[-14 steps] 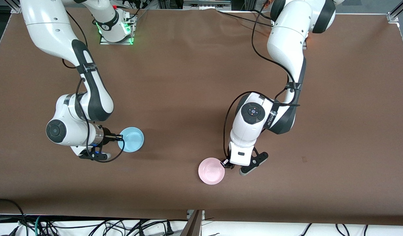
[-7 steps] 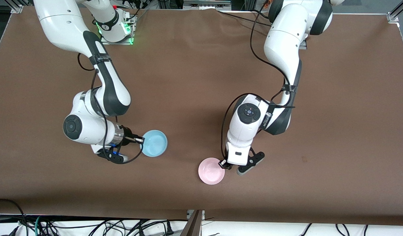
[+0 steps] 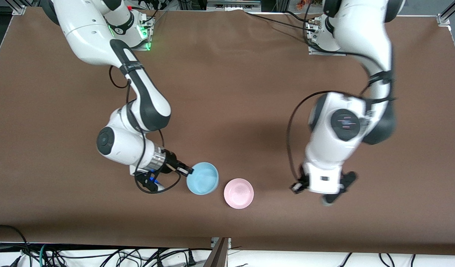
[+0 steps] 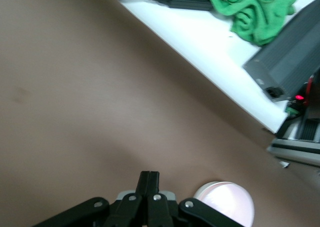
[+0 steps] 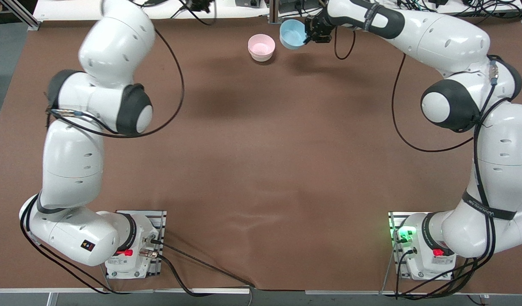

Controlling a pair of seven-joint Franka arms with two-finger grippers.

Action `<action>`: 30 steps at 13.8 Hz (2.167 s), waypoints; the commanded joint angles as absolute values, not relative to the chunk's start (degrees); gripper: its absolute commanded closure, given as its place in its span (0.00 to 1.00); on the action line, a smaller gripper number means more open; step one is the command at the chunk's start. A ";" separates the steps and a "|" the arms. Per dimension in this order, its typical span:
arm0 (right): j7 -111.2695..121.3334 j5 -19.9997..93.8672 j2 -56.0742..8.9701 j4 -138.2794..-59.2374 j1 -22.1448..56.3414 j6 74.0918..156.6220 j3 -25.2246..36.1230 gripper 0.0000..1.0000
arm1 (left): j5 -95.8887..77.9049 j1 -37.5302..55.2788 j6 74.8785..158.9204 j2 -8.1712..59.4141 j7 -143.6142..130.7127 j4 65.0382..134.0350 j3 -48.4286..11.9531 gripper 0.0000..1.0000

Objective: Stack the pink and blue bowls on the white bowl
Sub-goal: 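Lift the blue bowl with the right gripper while the left gripper withdraws, then carry the blue bowl with the right gripper over the pink bowl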

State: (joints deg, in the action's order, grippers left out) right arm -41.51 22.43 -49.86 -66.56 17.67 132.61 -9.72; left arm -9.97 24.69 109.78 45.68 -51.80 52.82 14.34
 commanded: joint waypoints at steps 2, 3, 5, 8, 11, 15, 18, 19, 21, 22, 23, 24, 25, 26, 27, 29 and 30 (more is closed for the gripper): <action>-46.23 23.29 -55.63 -61.26 21.52 142.01 -10.37 1.00 | -15.03 15.05 100.21 36.41 -36.59 55.72 13.89 1.00; -46.58 23.29 -56.50 -60.74 22.06 144.29 -10.37 1.00 | -14.94 12.85 97.85 35.43 -34.04 56.07 13.97 1.00; -46.93 23.38 -59.05 -58.11 23.90 147.38 -10.46 1.00 | -15.03 6.89 93.89 34.19 -26.15 56.07 13.89 1.00; -46.85 23.29 -61.34 -57.30 25.48 151.34 -10.37 1.00 | -15.03 -0.07 89.39 33.66 -12.79 57.21 13.89 1.00; -46.50 23.29 -62.40 -56.78 26.10 153.19 -10.37 1.00 | -14.77 -1.75 88.77 32.87 -6.94 58.53 14.15 1.00; -45.97 23.20 -63.98 -55.11 26.37 153.81 -10.37 1.00 | -14.50 -2.02 87.28 32.78 -6.50 58.62 14.15 1.00; -45.62 22.85 -66.53 -52.74 26.45 156.00 -10.28 1.00 | -14.41 -2.90 87.28 32.61 -5.20 59.33 14.15 1.00; -45.09 22.85 -66.53 -52.73 26.63 156.01 -10.28 1.00 | -14.41 -3.25 87.28 32.26 -3.71 59.41 14.15 1.00; -44.74 22.68 -66.79 -52.82 27.07 156.01 -10.20 1.00 | -14.41 -4.13 87.19 32.26 -2.55 59.41 14.15 1.00; -44.48 22.59 -67.06 -52.82 27.16 156.01 -10.20 1.00 | -14.41 -4.04 87.19 32.26 -2.55 59.50 14.15 1.00; -44.12 22.59 -67.15 -52.82 27.33 156.01 -10.20 1.00 | -14.41 -4.04 87.19 32.26 -2.55 59.50 14.15 1.00; -44.12 22.50 -67.15 -52.82 27.51 156.01 -10.11 1.00 | -14.41 -4.13 87.19 32.26 -2.55 59.50 14.15 1.00; -44.12 22.50 -67.15 -52.91 27.68 156.01 -10.11 1.00 | -14.41 -4.13 87.19 32.26 -2.55 59.50 14.15 1.00; -43.77 22.50 -67.24 -53.17 27.77 156.01 -10.02 1.00 | -14.41 -4.13 87.19 32.26 -2.29 59.50 14.15 1.00; -43.07 21.72 -67.24 -53.43 27.77 155.48 -10.02 1.00 | -14.41 -4.30 87.19 32.26 -2.20 59.50 14.15 1.00; -42.98 20.66 -67.24 -53.70 27.69 153.90 -9.93 1.00 | -14.41 -4.31 87.19 32.26 -2.20 59.50 14.15 1.00; -42.98 20.57 -67.24 -53.70 27.69 153.37 -9.84 1.00 | -14.41 -4.31 87.19 32.26 -2.20 59.50 14.15 1.00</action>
